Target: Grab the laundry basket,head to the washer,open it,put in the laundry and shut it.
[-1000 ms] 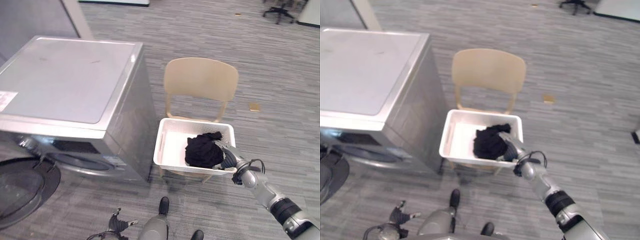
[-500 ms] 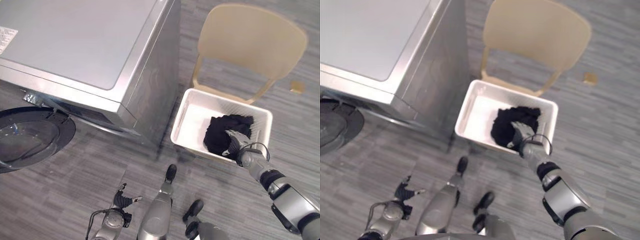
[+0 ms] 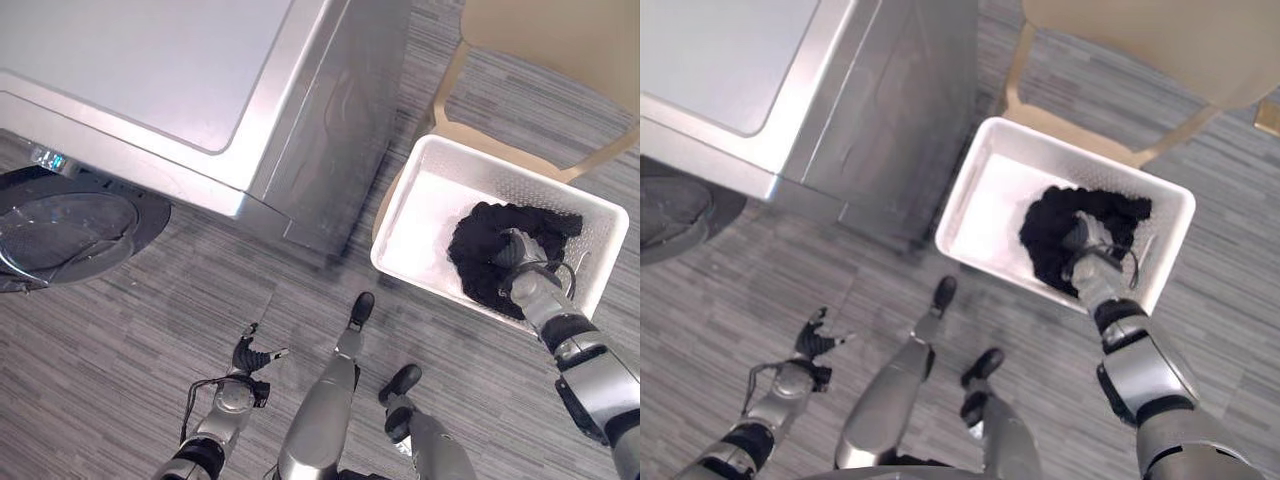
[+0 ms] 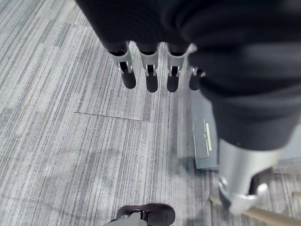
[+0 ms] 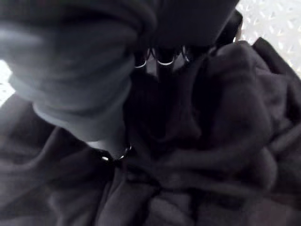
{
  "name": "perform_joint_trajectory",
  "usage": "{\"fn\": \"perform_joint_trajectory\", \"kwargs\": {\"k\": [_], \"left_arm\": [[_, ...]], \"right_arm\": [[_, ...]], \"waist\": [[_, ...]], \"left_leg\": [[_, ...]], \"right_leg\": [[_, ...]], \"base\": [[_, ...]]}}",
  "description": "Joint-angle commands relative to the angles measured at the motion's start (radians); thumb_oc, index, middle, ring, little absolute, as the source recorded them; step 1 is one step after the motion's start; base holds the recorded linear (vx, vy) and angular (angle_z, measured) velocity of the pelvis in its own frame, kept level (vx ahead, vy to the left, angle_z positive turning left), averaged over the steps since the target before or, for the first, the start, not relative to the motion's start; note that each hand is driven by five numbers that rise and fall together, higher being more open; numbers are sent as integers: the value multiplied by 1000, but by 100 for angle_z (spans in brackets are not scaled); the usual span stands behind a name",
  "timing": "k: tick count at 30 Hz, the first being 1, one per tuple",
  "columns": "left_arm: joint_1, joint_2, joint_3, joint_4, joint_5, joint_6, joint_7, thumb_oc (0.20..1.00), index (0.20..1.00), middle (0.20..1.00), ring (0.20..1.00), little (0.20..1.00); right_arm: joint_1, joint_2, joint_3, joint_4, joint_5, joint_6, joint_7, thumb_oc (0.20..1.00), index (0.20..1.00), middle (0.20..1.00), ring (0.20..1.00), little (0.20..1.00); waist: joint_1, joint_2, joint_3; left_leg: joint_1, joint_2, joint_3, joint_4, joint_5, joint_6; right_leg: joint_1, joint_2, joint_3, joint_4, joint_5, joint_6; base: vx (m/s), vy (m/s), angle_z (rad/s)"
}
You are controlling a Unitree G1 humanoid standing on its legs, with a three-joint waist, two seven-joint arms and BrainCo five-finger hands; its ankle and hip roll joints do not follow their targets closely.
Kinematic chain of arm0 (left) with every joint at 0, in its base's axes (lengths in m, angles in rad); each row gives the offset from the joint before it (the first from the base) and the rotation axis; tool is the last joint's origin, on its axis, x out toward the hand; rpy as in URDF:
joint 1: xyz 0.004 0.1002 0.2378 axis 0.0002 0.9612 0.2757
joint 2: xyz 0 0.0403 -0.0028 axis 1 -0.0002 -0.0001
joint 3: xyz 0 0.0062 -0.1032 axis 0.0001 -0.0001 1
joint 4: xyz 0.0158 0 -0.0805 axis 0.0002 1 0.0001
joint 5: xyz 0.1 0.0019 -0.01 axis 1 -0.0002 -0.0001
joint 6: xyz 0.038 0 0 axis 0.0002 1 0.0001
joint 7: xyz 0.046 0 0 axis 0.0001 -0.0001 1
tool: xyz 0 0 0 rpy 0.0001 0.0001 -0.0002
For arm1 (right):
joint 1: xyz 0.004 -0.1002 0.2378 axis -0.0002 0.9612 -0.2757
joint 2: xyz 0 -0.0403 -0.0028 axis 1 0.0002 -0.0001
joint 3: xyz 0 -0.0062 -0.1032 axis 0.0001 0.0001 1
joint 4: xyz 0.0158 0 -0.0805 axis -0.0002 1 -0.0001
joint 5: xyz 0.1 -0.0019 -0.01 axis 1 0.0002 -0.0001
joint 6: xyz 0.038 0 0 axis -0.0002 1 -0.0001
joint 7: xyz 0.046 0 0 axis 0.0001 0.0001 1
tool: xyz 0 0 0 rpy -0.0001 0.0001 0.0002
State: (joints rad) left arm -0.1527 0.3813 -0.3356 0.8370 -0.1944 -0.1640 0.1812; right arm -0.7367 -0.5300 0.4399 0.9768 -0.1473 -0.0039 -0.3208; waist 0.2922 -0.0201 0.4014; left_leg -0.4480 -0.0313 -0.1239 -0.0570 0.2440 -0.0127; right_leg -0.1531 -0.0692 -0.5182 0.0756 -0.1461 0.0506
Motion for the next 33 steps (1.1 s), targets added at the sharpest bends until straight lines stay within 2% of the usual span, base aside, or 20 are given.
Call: {"fn": "perform_joint_trajectory", "kwargs": {"k": [1, 2, 3, 5, 10, 13, 15, 17, 18, 19, 20, 21, 22, 23, 24, 25, 27, 30, 32, 33], "left_arm": [[62, -31, 14, -4, -24, -1, 6, 1000, 1000, 1000, 1000, 1000], [69, -32, 22, -15, -20, 3, 5, 1000, 1000, 1000, 1000, 1000], [71, -32, 22, -14, -20, 3, 5, 1000, 1000, 1000, 1000, 1000], [98, -38, 53, -31, -5, 15, -3, 1000, 1000, 1000, 1000, 1000], [139, -42, 85, -54, 14, 32, -13, 1000, 1000, 1000, 1000, 1000], [185, -40, 125, -83, 29, 47, -21, 1000, 1000, 1000, 1000, 1000], [194, -39, 128, -89, 33, 48, -24, 1000, 1000, 1000, 1000, 1000], [201, -32, 133, -107, 43, 52, -28, 1000, 1000, 1000, 1000, 1000], [201, -33, 133, -107, 43, 53, -28, 1000, 1000, 1000, 1000, 1000], [198, -19, 137, -151, 40, 50, -26, 1000, 1000, 1000, 1000, 1000], [198, -19, 137, -151, 40, 50, -26, 1000, 1000, 1000, 1000, 1000], [186, -11, 138, -182, 38, 43, -21, 1000, 1000, 1000, 1000, 1000], [187, -10, 138, -183, 38, 44, -21, 1000, 1000, 1000, 1000, 1000], [194, -7, 134, -231, 28, 35, -15, 1000, 1000, 1000, 1000, 1000], [198, -5, 136, -255, 22, 34, -19, 1000, 1000, 1000, 1000, 1000], [217, -14, 140, -314, -7, 28, -16, 1000, 1000, 1000, 1000, 1000], [233, -29, 138, -374, -27, 24, -25, 1000, 1000, 1000, 1000, 1000], [234, -23, 119, -436, -2, 20, -38, 1000, 1000, 1000, 1000, 1000], [213, 3, 80, -538, 42, 2, -60, 1000, 1000, 1000, 1000, 1000], [196, 11, 63, -564, 62, -6, -63, 1000, 1000, 1000, 1000, 1000]], "right_arm": [[71, -40, 5, -152, 72, -56, -7, 200, 200, 200, 200, 200], [91, -38, -15, -208, 85, -64, -7, 200, 200, 200, 200, 200], [93, -38, -14, -210, 84, -63, -6, 200, 200, 200, 200, 200], [186, 4, -76, -398, 145, -97, 28, 200, 200, 200, 200, 200], [292, 41, -123, -608, 197, -134, 89, 200, 200, 200, 200, 200], [378, 68, -159, -813, 241, -168, 161, 200, 200, 200, 200, 200], [397, 73, -166, -854, 254, -173, 179, 200, 200, 200, 200, 200], [468, 82, -201, -968, 304, -201, 220, 200, 200, 200, 200, 200], [468, 82, -202, -969, 304, -200, 220, 200, 200, 200, 200, 200], [498, 82, -218, -1026, 318, -208, 238, 200, 200, 200, 200, 200], [499, 82, -218, -1026, 318, -208, 238, 200, 200, 200, 200, 200], [504, 92, -215, -1062, 323, -219, 247, 200, 200, 200, 200, 200], [505, 92, -215, -1063, 323, -218, 247, 200, 200, 200, 200, 200], [506, 91, -209, -1078, 315, -213, 256, 200, 200, 200, 200, 200], [499, 99, -201, -1069, 331, -215, 258, 200, 200, 200, 200, 200], [463, 106, -175, -1039, 335, -211, 252, 200, 200, 200, 200, 200], [453, 100, -167, -1032, 343, -208, 254, 200, 200, 200, 200, 200], [453, 94, -163, -1023, 359, -202, 259, 200, 200, 200, 200, 200], [457, 87, -149, -1031, 367, -193, 264, 200, 200, 200, 200, 200], [458, 88, -145, -1037, 370, -194, 267, 200, 200, 200, 200, 200]], "waist": [[-25, -24, -56], [-30, -20, -59], [-31, -28, -60], [-56, -36, -87], [-83, -45, -122], [-112, -41, -158], [-118, -40, -165], [-143, -36, -175], [-143, -35, -178], [-163, -33, -180], [-163, -33, -180], [-173, -31, -195], [-173, -31, -196], [-159, -38, -208], [-153, -40, -209], [-127, -21, -209], [-121, 4, -201], [-138, 15, -183], [-175, -1, -184], [-189, -9, -190]], "left_leg": [[97, 0, 42, -16, -139, -63], [96, 3, 51, -7, -128, -52], [113, 2, 51, -15, -147, -59], [154, 9, 78, -3, -154, -43], [218, 7, 101, 4, -185, -29], [293, 10, 132, 19, -219, -5], [310, 12, 136, 21, -223, -2], [333, 11, 118, 34, -215, -3], [329, 12, 118, 34, -214, -3], [310, 11, 98, 53, -198, -6], [309, 11, 98, 54, -198, -6], [285, 11, 73, 60, -171, -17], [284, 11, 74, 60, -171, -17], [238, 4, 51, 56, -135, -33], [218, 2, 46, 55, -117, -48], [169, 14, 47, 38, -61, -81], [143, 24, 50, 6, -47, -97], [139, 26, 95, 11, -77, -92], [178, 45, 176, 112, -144, -59], [195, 50, 189, 150, -179, -52]], "right_leg": [[-55, -43, 89, 84, -33, 47], [-50, -44, 85, 78, -7, 46], [-41, -45, 98, 81, -32, 49], [1, -50, 110, 64, -9, 53], [62, -55, 129, 58, -18, 61], [95, -69, 156, 113, -22, 75], [103, -70, 164, 125, -23, 78], [119, -50, 232, 181, -46, 74], [116, -48, 231, 179, -43, 73], [100, -3, 333, 257, -37, 73], [100, -3, 333, 257, -37, 73], [112, 48, 424, 307, -42, 67], [111, 48, 424, 308, -42, 67], [174, 87, 484, 230, -106, 30], [208, 91, 479, 165, -121, 17], [236, 114, 473, 55, -116, -4], [233, 133, 467, 7, -108, -13], [216, 122, 436, 10, -87, -17], [193, 75, 365, -5, -39, -5], [185, 59, 344, -14, -29, -2]], "base": [[-30, 105, 2], [22, 32, -4], [-36, 99, -9], [26, 84, -27], [59, 56, -31], [40, 93, -26], [0, 30, -39], [-44, -19, -12], [-163, -66, 27], [-138, -48, 41], [-319, -149, 46], [-184, -99, 41], [-334, -220, 74], [-261, -194, 77], [-528, -335, 71], [-506, -272, 41], [-440, -194, 38], [-246, -26, 73], [-335, 31, 108], [-329, 45, 109]]}}
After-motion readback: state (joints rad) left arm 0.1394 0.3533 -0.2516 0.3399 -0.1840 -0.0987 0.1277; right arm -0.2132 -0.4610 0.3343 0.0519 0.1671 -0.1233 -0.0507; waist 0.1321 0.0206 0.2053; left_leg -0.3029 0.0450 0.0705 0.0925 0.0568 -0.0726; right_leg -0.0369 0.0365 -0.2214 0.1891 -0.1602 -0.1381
